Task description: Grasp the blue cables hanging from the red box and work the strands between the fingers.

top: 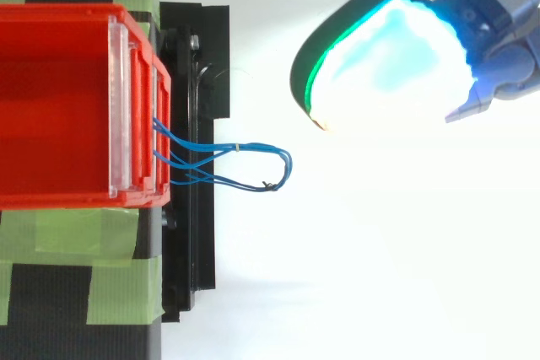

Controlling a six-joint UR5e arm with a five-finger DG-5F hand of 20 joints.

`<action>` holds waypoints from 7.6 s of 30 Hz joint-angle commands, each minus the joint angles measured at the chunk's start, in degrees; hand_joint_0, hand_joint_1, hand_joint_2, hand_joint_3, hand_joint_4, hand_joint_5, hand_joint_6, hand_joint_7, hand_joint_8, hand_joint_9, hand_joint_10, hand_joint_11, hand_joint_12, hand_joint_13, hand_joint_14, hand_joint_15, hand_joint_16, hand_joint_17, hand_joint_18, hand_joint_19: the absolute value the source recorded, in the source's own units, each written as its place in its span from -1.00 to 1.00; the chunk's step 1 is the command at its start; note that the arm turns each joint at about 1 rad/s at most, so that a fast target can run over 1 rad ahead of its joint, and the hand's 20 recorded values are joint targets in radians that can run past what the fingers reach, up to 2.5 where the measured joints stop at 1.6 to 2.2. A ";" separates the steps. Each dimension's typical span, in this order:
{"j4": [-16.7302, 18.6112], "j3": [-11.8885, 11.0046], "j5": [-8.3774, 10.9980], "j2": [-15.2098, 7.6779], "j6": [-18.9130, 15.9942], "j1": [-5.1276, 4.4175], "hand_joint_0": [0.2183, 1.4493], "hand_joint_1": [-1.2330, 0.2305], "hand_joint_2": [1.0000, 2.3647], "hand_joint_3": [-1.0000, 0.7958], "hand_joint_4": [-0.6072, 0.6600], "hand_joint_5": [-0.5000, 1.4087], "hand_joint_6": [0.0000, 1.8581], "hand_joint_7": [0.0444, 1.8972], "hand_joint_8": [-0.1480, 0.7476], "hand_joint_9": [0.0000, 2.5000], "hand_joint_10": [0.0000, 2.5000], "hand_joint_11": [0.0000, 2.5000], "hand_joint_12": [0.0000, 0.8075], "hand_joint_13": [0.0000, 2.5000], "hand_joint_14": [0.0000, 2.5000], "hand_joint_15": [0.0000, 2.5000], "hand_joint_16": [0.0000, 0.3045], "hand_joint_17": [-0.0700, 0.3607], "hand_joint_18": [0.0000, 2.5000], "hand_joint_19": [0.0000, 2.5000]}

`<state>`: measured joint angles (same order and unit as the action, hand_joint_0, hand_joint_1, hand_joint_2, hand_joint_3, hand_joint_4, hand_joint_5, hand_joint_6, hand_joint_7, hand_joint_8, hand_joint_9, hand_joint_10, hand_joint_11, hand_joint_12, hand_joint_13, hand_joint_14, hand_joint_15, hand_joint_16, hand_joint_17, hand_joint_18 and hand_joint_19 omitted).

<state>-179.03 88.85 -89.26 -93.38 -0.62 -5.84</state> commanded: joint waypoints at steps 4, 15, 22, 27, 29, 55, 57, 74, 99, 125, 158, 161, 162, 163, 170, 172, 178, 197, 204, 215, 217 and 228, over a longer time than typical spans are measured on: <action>0.00 0.01 0.14 -0.05 -0.09 -0.14 -0.20 -0.02 -1.00 -1.00 0.29 -0.76 -1.00 -0.37 -0.08 -0.80 -1.00 -1.00 -0.13 -0.91 -1.00 -0.89 -0.62 -0.07 -1.00 -0.89; -1.23 0.45 3.04 -0.05 0.00 -0.40 -0.20 -0.02 -1.00 -1.00 0.29 -0.75 -1.00 -0.36 -0.07 -0.80 -1.00 -1.00 -0.12 -0.90 -1.00 -0.89 -0.62 -0.07 -1.00 -0.88; -1.67 4.32 2.95 -0.05 -0.26 -0.40 -0.20 -0.02 -1.00 -1.00 0.30 -0.75 -1.00 -0.36 -0.07 -0.78 -1.00 -0.98 -0.11 -0.89 -1.00 -0.88 -0.62 -0.07 -1.00 -0.87; 2.46 9.15 3.74 -0.05 -0.09 -0.40 -0.20 -0.02 -1.00 -1.00 0.30 -0.74 -1.00 -0.36 -0.06 -0.78 -1.00 -0.96 -0.10 -0.88 -1.00 -0.87 -0.62 -0.07 -1.00 -0.86; 3.60 10.29 4.01 -0.05 -0.09 -0.40 -0.19 -0.02 -1.00 -1.00 0.31 -0.74 -1.00 -0.36 -0.06 -0.77 -1.00 -0.96 -0.10 -0.87 -1.00 -0.86 -0.62 -0.07 -1.00 -0.86; 27.86 25.41 15.79 -6.64 2.29 -3.39 -0.19 -0.05 -1.00 -1.00 0.33 -0.70 -1.00 -0.37 -0.03 -0.73 -1.00 -0.97 -0.08 -0.83 -1.00 -0.87 -0.62 -0.07 -0.97 -0.87; 29.80 25.41 15.79 -8.66 1.94 -3.57 -0.19 -0.05 -1.00 -1.00 0.33 -0.70 -1.00 -0.37 -0.03 -0.73 -1.00 -0.97 -0.08 -0.83 -1.00 -0.87 -0.62 -0.07 -0.97 -0.87; 44.39 25.32 23.78 -15.69 3.17 -6.12 -0.19 -0.05 -1.00 -1.00 0.34 -0.69 -1.00 -0.36 -0.02 -0.72 -1.00 -0.96 -0.08 -0.83 -1.00 -0.86 -0.62 -0.07 -0.95 -0.86; 48.78 25.32 35.74 -15.78 9.76 -10.95 -0.32 0.02 -1.00 -1.00 0.08 -0.94 -1.00 -0.43 -0.27 -1.00 -1.00 -1.00 -0.17 -1.00 -1.00 -0.95 -0.60 -0.03 -1.00 -0.99; 55.64 23.21 39.08 -20.53 13.89 -13.24 -0.32 0.02 -1.00 -1.00 0.14 -0.90 -1.00 -0.42 -0.20 -1.00 -1.00 -1.00 -0.14 -1.00 -1.00 -0.94 -0.59 -0.03 -1.00 -0.96; 59.50 19.52 42.33 -30.02 6.86 -14.99 -0.31 0.02 -1.00 -1.00 0.18 -0.86 -1.00 -0.39 -0.16 -0.99 -1.00 -1.00 -0.12 -1.00 -1.00 -0.92 -0.59 -0.03 -1.00 -0.93; 56.16 16.62 41.45 -30.90 4.48 -14.99 -0.31 0.02 -1.00 -1.00 0.18 -0.86 -1.00 -0.39 -0.16 -0.99 -1.00 -1.00 -0.12 -1.00 -1.00 -0.91 -0.60 -0.04 -1.00 -0.93; 54.14 16.01 41.27 -30.81 5.01 -14.91 -0.31 0.02 -1.00 -1.00 0.18 -0.86 -1.00 -0.39 -0.16 -0.99 -1.00 -1.00 -0.12 -1.00 -1.00 -0.91 -0.60 -0.04 -1.00 -0.93; 51.59 15.39 41.19 -30.81 5.28 -14.73 -0.31 0.02 -1.00 -1.00 0.18 -0.86 -1.00 -0.39 -0.15 -0.98 -1.00 -1.00 -0.12 -1.00 -1.00 -0.92 -0.60 -0.03 -1.00 -0.92; 50.98 14.95 40.31 -30.90 5.71 -13.94 -0.31 0.02 -1.00 -1.00 0.18 -0.85 -1.00 -0.38 -0.15 -0.98 -1.00 -1.00 -0.11 -1.00 -1.00 -0.91 -0.59 -0.03 -1.00 -0.91; 51.42 14.95 40.31 -30.90 6.51 -13.94 -0.30 0.02 -1.00 -1.00 0.18 -0.85 -1.00 -0.38 -0.15 -0.98 -1.00 -1.00 -0.11 -1.00 -1.00 -0.91 -0.59 -0.03 -1.00 -0.91; 53.70 14.95 40.39 -30.90 8.88 -13.94 -0.30 0.02 -1.00 -1.00 0.18 -0.85 -1.00 -0.37 -0.14 -0.97 -1.00 -1.00 -0.11 -1.00 -1.00 -0.90 -0.60 -0.03 -1.00 -0.91; 56.25 14.95 36.62 -30.90 7.47 -13.94 -0.29 -0.01 -1.00 -1.00 0.21 -0.81 -1.00 -0.38 -0.07 -0.87 -1.00 -1.00 -0.07 -0.96 -1.00 -0.89 -0.60 -0.04 -1.00 -0.90; 57.13 14.95 36.53 -30.81 7.03 -13.94 -0.28 -0.01 -1.00 -1.00 0.22 -0.81 -1.00 -0.37 -0.06 -0.84 -1.00 -0.99 -0.05 -0.91 -1.00 -0.86 -0.59 -0.03 -1.00 -0.86; 57.31 14.95 36.53 -30.90 6.86 -13.94 -0.28 -0.03 -1.00 -1.00 0.23 -0.78 -1.00 -0.38 -0.02 -0.78 -1.00 -0.99 -0.04 -0.85 -1.00 -0.85 -0.59 -0.02 -1.00 -0.86; 57.31 14.95 36.53 -30.90 6.86 -13.94 -0.28 -0.03 -1.00 -1.00 0.24 -0.78 -1.00 -0.38 -0.02 -0.78 -1.00 -0.98 -0.03 -0.84 -1.00 -0.84 -0.59 -0.02 -0.99 -0.86; 57.39 14.95 36.53 -30.81 6.95 -13.76 -0.27 -0.03 -1.00 -1.00 0.24 -0.77 -1.00 -0.38 -0.02 -0.78 -1.00 -0.99 -0.03 -0.82 -1.00 -0.84 -0.59 -0.02 -0.98 -0.85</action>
<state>-121.69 103.80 -52.70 -124.21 6.28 -19.71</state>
